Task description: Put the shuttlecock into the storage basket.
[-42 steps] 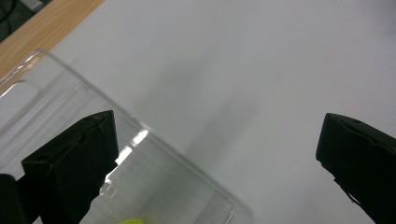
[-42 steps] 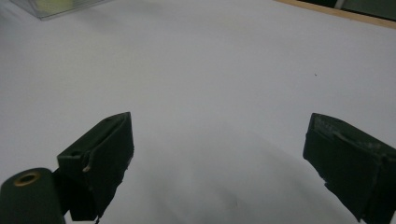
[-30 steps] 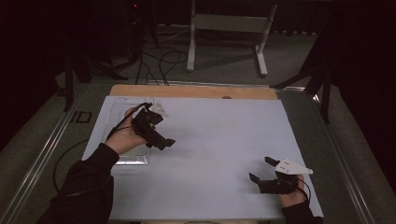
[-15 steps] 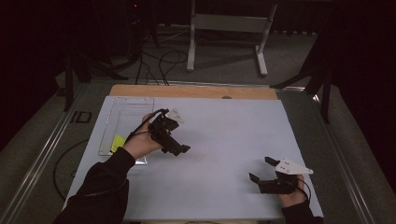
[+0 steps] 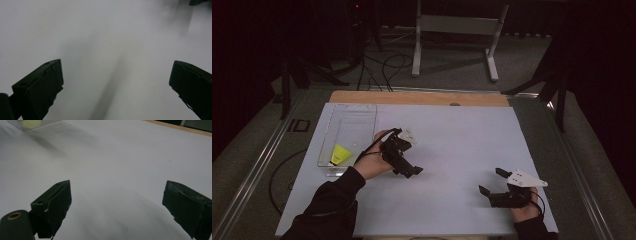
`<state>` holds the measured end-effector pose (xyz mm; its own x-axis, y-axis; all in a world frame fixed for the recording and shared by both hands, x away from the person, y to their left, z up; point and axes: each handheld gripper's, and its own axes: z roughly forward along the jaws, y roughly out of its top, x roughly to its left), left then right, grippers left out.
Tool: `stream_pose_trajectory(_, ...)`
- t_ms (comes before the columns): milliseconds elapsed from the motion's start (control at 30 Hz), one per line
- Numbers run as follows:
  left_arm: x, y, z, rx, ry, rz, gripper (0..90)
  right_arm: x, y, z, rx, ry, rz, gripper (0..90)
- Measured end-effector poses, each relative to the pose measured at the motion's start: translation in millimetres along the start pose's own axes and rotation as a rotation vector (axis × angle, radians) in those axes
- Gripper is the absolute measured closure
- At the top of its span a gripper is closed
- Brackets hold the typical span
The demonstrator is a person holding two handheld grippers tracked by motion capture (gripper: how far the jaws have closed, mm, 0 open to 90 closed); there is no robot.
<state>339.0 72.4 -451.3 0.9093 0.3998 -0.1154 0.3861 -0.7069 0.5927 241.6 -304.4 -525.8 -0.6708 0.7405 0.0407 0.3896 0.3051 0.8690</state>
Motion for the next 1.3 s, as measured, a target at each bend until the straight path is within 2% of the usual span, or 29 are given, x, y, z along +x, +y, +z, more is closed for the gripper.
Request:
stream_pose_trajectory(133,-7.7,-3.4,7.0,0.02,-0.008,0.017,0.1,0.2,0.2,-0.3,0.0,0.001,-0.001,8.8)
stream_pose_trajectory(200,-11.1,-5.8,8.6,0.008,0.0,0.024,0.1,0.0,0.1,-0.3,-0.003,0.003,0.0,8.8)
stream_pose_trajectory(533,-26.8,-19.1,12.1,0.027,-0.045,0.04,0.1,0.1,-0.1,0.3,0.003,0.003,0.001,8.8)
stream_pose_trajectory(667,-33.2,-26.9,11.9,0.038,-0.045,0.041,0.1,0.1,0.1,0.4,0.003,0.003,-0.001,8.8)
stream_pose_trajectory(833,-37.6,-39.9,9.2,0.047,-0.054,0.028,0.1,0.1,0.1,0.3,0.004,0.004,-0.001,8.8)
stream_pose_trajectory(967,-40.3,-48.4,6.6,0.048,-0.048,0.022,0.1,0.1,0.1,0.3,0.003,0.004,0.001,8.8)
stream_pose_trajectory(1000,-42.1,-54.0,4.4,0.045,-0.044,0.009,0.1,0.1,0.1,0.3,0.002,0.004,0.001,8.8)
stream_pose_trajectory(1300,-44.9,-78.8,-3.5,0.041,-0.028,-0.021,0.1,0.5,0.3,0.5,0.005,0.003,-0.001,8.8)
